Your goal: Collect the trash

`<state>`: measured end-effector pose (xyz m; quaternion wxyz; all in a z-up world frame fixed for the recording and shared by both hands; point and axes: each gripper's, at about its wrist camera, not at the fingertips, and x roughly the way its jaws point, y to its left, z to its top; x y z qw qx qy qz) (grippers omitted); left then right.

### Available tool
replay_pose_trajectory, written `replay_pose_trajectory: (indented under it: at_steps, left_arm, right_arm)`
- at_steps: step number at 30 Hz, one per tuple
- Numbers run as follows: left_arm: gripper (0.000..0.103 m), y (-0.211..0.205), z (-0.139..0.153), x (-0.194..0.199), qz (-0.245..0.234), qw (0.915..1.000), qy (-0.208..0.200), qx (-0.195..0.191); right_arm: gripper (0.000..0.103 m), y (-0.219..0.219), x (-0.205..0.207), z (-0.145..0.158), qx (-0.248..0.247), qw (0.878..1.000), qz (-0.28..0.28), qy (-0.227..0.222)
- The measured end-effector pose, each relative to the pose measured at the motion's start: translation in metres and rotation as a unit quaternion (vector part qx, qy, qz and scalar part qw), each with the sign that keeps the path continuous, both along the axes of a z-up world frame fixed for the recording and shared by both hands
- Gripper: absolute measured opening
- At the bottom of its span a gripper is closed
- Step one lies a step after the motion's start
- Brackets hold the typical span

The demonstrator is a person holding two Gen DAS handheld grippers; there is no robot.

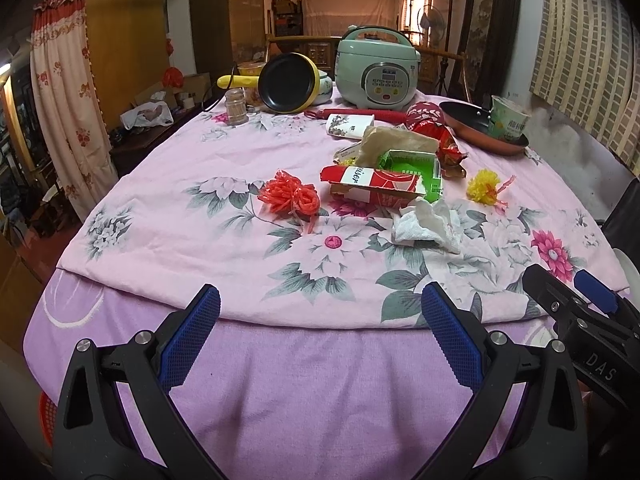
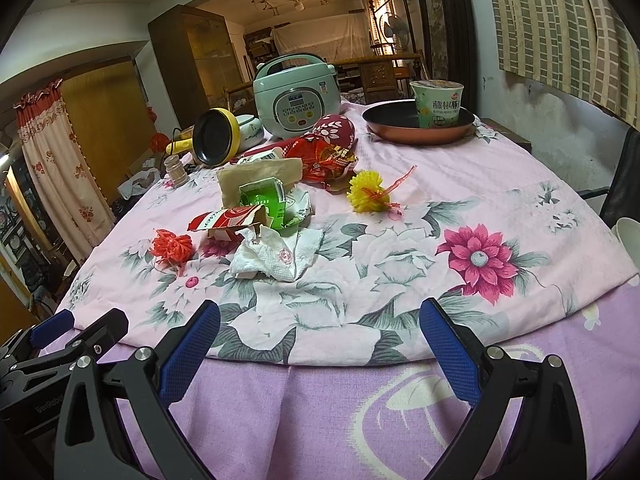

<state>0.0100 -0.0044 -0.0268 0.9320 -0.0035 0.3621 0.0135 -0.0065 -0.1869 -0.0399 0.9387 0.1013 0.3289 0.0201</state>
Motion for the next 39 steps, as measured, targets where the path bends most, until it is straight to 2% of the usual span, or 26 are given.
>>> replay_pose_trajectory:
  at_steps: [10,15,19,22,27,31,34,37,39]
  left_arm:
    - [0.097,-0.001,-0.001,-0.001,0.0,1.0,0.002,0.002]
    - [0.097,-0.003,-0.003,0.001,-0.006,0.9998,0.006,0.018]
    - [0.097,-0.004,0.007,0.011,-0.016,0.999,-0.006,0.041]
    - [0.097,-0.006,0.022,0.025,-0.043,0.9978,-0.011,0.048]
    - [0.097,-0.012,0.056,0.066,-0.082,0.9957,-0.017,0.039]
    - [0.097,-0.012,0.075,0.112,-0.088,0.9958,-0.014,-0.021]
    - [0.097,-0.009,0.064,0.143,-0.067,0.9966,-0.005,-0.048]
    - [0.097,-0.006,0.039,0.16,-0.057,0.9974,0.002,-0.046]
    - [0.097,-0.003,0.02,0.168,-0.063,0.9968,0.013,-0.048]
  right_arm:
    - [0.098,0.0,0.0,0.0,-0.001,1.0,0.0,0.0]
    - [0.098,-0.001,0.001,0.002,-0.008,1.0,0.005,0.001]
    - [0.098,-0.008,0.004,0.014,-0.036,0.999,0.008,-0.005]
    - [0.098,-0.02,0.015,0.03,-0.05,0.999,0.012,-0.003]
    - [0.098,-0.043,0.041,0.063,-0.059,0.998,0.009,-0.013]
    - [0.098,-0.05,0.08,0.082,-0.086,0.996,0.004,-0.029]
    - [0.098,-0.047,0.121,0.068,-0.099,0.995,0.007,0.008]
    - [0.096,-0.044,0.157,0.041,-0.112,0.992,0.011,0.054]
    - [0.091,-0.042,0.17,0.025,-0.106,0.992,0.012,0.071]
